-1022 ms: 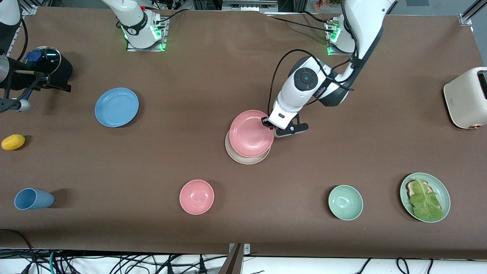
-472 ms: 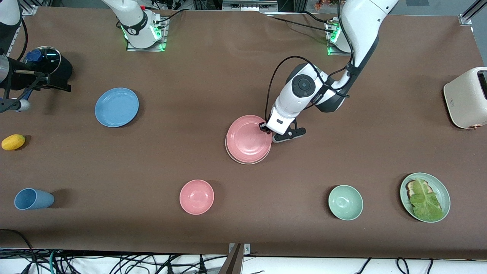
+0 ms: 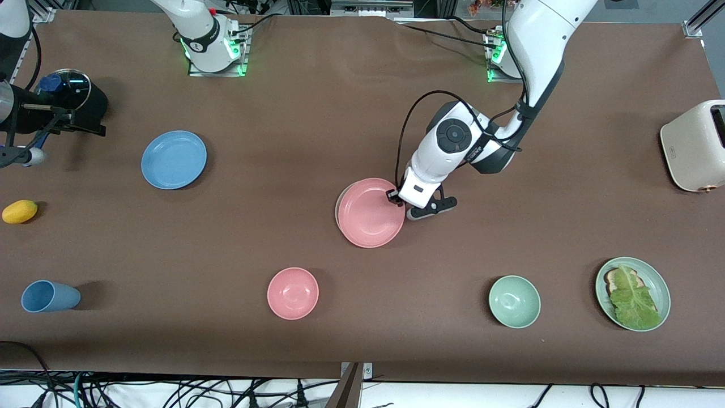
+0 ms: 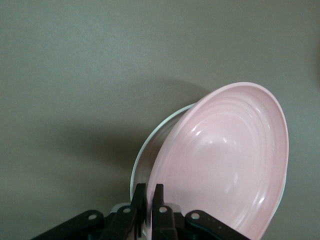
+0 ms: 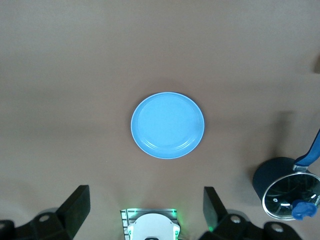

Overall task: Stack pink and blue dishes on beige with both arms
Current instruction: 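Lower the pink plate onto the beige plate and open the left gripper, then withdraw the left gripper while the right gripper reaches the blue plate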

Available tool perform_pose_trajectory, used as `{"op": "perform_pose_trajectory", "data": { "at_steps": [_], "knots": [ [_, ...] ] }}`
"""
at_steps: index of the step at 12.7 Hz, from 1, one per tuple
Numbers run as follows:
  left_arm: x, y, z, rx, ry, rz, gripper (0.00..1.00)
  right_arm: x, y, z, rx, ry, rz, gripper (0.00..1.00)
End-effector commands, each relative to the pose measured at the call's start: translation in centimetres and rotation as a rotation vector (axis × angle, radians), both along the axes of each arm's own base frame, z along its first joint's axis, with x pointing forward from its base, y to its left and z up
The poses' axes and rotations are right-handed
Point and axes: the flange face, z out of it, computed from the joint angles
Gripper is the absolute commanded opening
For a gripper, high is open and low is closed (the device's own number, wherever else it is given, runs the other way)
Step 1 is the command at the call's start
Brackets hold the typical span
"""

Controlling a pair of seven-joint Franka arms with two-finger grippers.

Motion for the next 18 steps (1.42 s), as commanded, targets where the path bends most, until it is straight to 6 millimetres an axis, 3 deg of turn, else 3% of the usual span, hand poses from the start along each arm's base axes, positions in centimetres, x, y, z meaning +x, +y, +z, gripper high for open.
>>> {"op": "perform_pose_trajectory", "data": {
  "at_steps": [1, 3, 6, 7, 8, 11, 15, 17, 18],
  "knots": [
    [0.9, -0.6, -0.2, 0.007, -0.026, -0.010, 0.50, -0.2, -0.3, 0.6, 0.001, 0.003, 0.000, 1.00],
    [1.0, -0.5, -0.1, 0.007, -0.030, -0.011, 0.70, -0.2, -0.3, 0.6, 0.001, 0.003, 0.000, 1.00],
    [1.8, 0.6, 0.4, 0.016, -0.042, 0.000, 0.84, -0.2, -0.2, 0.6, 0.001, 0.001, 0.001, 1.00],
    [2.1, 1.0, 1.5, 0.017, -0.059, -0.021, 0.89, -0.2, -0.3, 0.6, 0.001, 0.003, -0.002, 1.00],
    [2.8, 2.2, 2.8, 0.034, -0.077, -0.052, 0.99, -0.2, -0.3, 0.6, 0.001, 0.003, -0.002, 1.00],
    [4.5, 7.2, 6.7, 0.106, -0.076, -0.183, 0.99, -0.3, -0.7, -0.3, 0.001, 0.015, -0.006, 1.00],
    [5.8, 13.8, 12.6, 0.170, -0.062, -0.334, 1.00, -0.4, -1.6, -4.4, -0.033, -0.048, -0.006, 1.00],
    [6.7, 17.6, 15.9, 0.186, -0.034, -0.406, 1.00, -1.0, -3.7, -8.6, -0.025, -0.050, -0.001, 1.00],
    [7.3, 20.5, 17.1, 0.157, -0.014, -0.427, 1.00, -1.7, -5.7, -11.2, -0.017, -0.064, 0.006, 1.00]
  ]
}}
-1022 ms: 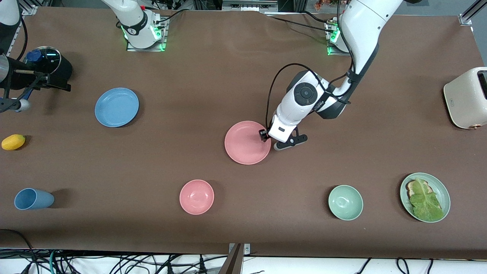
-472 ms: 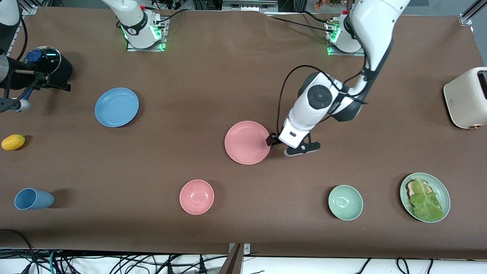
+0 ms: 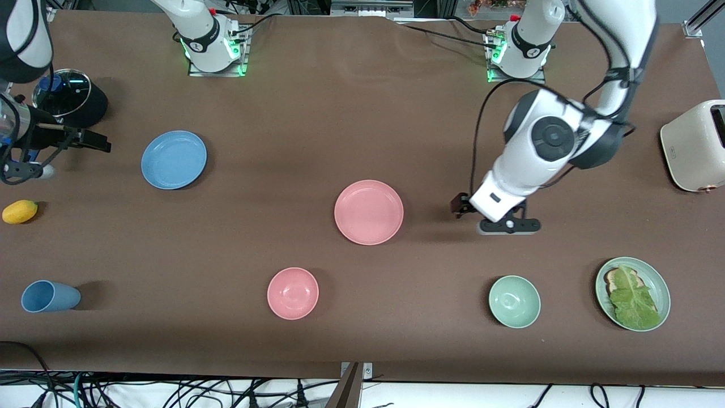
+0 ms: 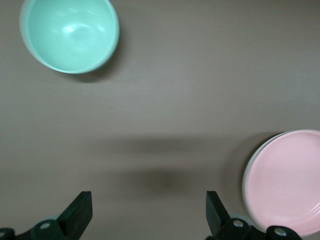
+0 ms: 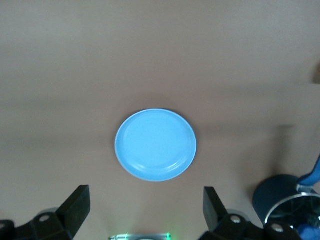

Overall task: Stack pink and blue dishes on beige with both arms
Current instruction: 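Withdraw the left gripper while the right gripper reaches the blue plate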

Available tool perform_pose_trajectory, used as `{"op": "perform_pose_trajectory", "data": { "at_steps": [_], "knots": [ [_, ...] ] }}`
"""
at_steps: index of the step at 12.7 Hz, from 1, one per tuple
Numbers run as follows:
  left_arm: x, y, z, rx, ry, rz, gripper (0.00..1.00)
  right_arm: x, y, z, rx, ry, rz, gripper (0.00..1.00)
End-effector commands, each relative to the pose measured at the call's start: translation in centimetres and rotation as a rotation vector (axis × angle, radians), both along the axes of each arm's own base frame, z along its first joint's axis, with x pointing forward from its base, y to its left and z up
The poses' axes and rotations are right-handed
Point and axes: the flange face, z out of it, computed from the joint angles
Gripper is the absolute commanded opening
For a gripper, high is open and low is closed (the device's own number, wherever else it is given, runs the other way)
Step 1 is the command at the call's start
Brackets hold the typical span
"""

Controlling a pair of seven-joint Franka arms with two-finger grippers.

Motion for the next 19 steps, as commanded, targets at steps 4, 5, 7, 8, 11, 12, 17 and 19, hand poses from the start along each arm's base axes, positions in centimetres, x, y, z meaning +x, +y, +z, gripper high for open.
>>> {"op": "perform_pose_trajectory", "data": {
  "at_steps": [4, 5, 7, 8, 11, 12, 17, 19],
  "knots": [
    [1.7, 13.0, 6.0, -0.043, 0.059, -0.173, 1.00, -6.0, -6.5, -12.8, 0.024, -0.055, 0.059, 1.00],
    [1.6, 14.3, 6.7, -0.039, 0.066, -0.178, 1.00, -7.1, -7.1, -15.0, 0.020, -0.082, 0.070, 1.00],
    [1.4, 17.5, 7.8, -0.030, 0.078, -0.179, 1.00, -9.0, -8.0, -19.0, 0.013, -0.068, 0.052, 0.99],
    [1.2, 19.2, 8.3, -0.026, 0.076, -0.185, 1.00, -9.5, -8.1, -21.0, 0.007, -0.054, 0.064, 1.00],
    [-0.3, 21.5, 11.5, -0.009, 0.073, -0.169, 1.00, -9.6, -8.8, -25.1, -0.009, -0.040, 0.103, 0.99],
    [-0.8, 21.4, 12.8, 0.006, 0.058, -0.175, 1.00, -9.8, -8.9, -25.9, -0.001, -0.027, 0.089, 0.99],
    [-2.7, 22.1, 19.6, 0.019, 0.008, -0.174, 1.00, -10.4, -9.1, -28.5, 0.099, -0.026, 0.012, 0.91],
    [-3.5, 23.0, 21.1, 0.007, -0.012, -0.154, 1.00, -10.7, -9.3, -29.5, 0.157, -0.041, 0.004, 0.67]
  ]
}}
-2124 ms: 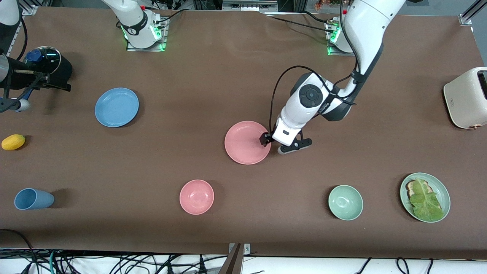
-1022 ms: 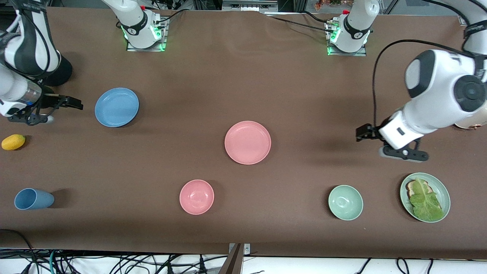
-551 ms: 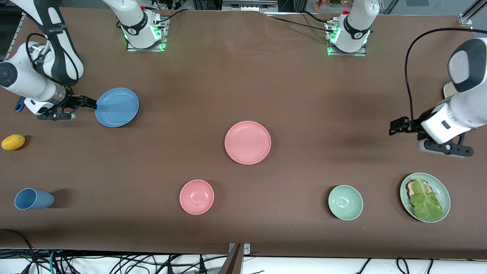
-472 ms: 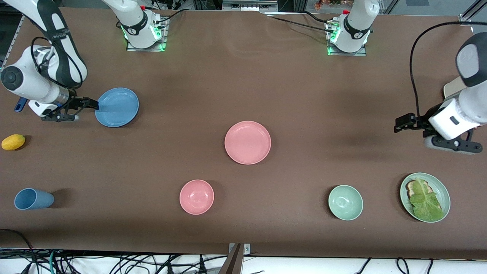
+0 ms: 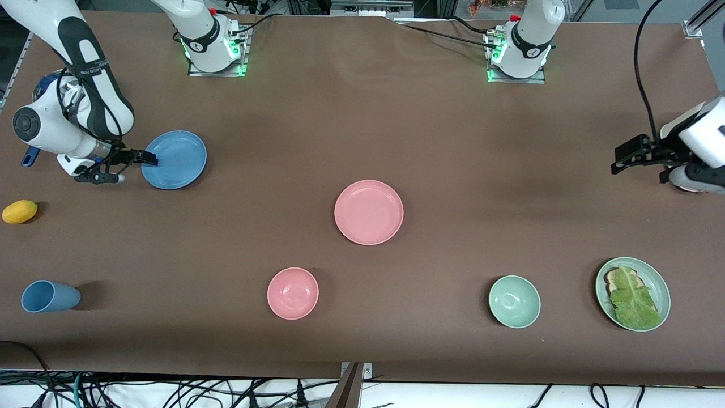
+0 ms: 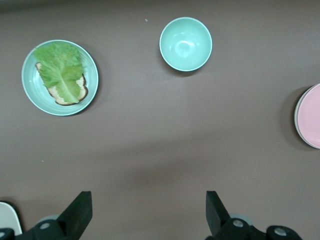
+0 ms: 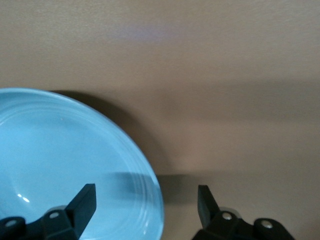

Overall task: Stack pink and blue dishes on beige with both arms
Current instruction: 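Grip the blue plate rim with the right gripper and lift it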

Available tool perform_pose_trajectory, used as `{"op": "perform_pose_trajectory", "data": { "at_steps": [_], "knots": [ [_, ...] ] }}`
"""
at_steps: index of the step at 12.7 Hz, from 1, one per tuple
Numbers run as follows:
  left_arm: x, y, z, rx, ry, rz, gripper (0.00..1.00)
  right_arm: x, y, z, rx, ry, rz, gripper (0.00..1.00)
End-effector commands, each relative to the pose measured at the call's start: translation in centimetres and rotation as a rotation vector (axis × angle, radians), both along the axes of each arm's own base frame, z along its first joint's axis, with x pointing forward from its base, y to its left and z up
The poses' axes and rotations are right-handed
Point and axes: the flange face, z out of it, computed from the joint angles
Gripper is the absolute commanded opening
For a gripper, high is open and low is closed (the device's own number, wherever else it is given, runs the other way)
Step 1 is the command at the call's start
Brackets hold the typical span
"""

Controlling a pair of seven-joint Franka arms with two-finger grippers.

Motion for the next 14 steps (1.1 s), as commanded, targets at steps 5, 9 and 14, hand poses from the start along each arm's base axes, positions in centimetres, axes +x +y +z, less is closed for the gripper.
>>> {"op": "perform_pose_trajectory", "data": {
  "at_steps": [5, 9, 14],
  "knots": [
    [-1.5, 0.5, 2.4, -0.002, 0.012, 0.155, 1.00, 0.4, -0.5, -0.4, 0.080, -0.047, -0.066, 0.00],
    [-2.3, 0.5, 1.9, 0.002, 0.081, 0.181, 1.00, 0.7, -0.2, 0.0, 0.135, -0.041, -0.123, 0.00],
    [-3.2, -0.2, 1.2, 0.009, 0.158, 0.149, 1.00, 4.3, 0.8, 4.1, 0.254, 0.019, -0.093, 0.00]
  ]
}}
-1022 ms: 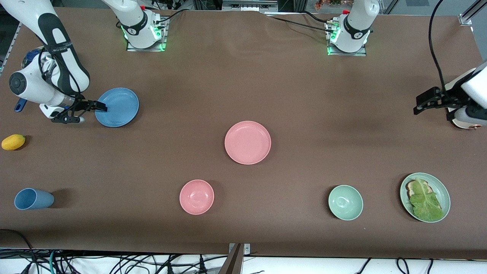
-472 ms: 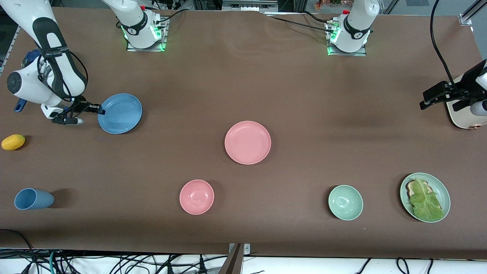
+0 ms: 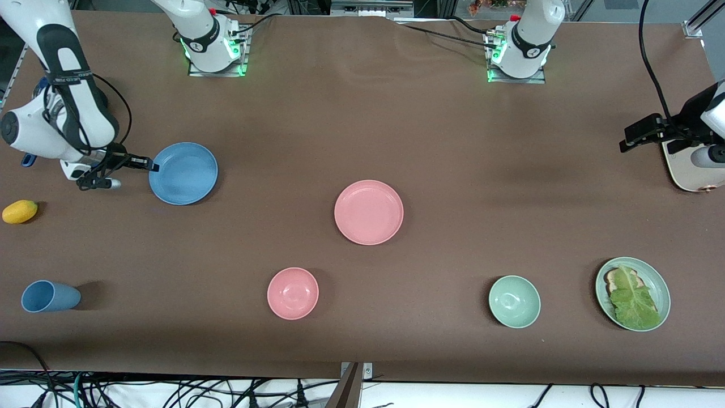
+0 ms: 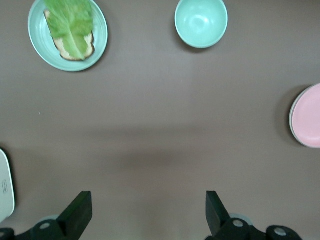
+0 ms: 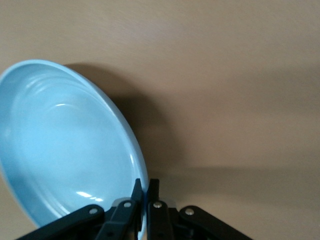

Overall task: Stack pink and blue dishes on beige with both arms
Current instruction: 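Grip the blue plate rim with the right gripper and lift it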

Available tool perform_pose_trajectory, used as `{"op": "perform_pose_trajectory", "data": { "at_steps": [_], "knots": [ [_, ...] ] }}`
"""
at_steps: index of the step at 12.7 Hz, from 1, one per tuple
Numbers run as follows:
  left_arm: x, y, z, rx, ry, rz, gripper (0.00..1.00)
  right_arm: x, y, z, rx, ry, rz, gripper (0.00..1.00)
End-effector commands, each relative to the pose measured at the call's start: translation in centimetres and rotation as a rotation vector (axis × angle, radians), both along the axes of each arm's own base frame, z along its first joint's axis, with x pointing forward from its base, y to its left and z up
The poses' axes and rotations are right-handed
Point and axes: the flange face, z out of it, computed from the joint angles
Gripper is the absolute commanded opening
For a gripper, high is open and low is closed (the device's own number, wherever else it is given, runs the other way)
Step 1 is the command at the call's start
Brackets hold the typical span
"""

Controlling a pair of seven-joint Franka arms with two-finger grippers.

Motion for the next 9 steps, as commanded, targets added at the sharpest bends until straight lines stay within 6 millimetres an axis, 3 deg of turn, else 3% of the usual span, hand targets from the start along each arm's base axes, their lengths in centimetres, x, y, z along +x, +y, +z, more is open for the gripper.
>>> {"op": "perform_pose_trajectory", "data": {
  "at_steps": [1, 3, 5, 7, 9],
  "knots": [
    [-0.7, -0.4, 0.0, 0.011, 0.044, -0.009, 1.00, 2.5, 0.4, 3.2, 0.074, 0.023, -0.016, 0.00],
    [-0.8, -0.4, -0.7, 0.016, 0.070, -0.001, 1.00, 4.1, 1.4, 5.3, 0.096, 0.065, -0.056, 0.00],
    [-0.5, -0.4, -0.2, 0.020, 0.056, -0.005, 1.00, 6.8, 4.6, 8.7, 0.100, 0.092, -0.067, 0.00],
    [-0.3, -0.1, 2.8, 0.021, -0.008, -0.002, 1.00, 9.2, 10.4, 11.7, 0.108, 0.087, 0.011, 0.00],
    [-0.2, -0.6, 3.1, 0.035, -0.014, -0.012, 1.00, 10.7, 16.7, 13.3, 0.120, 0.056, 0.096, 0.00]
  ]
}}
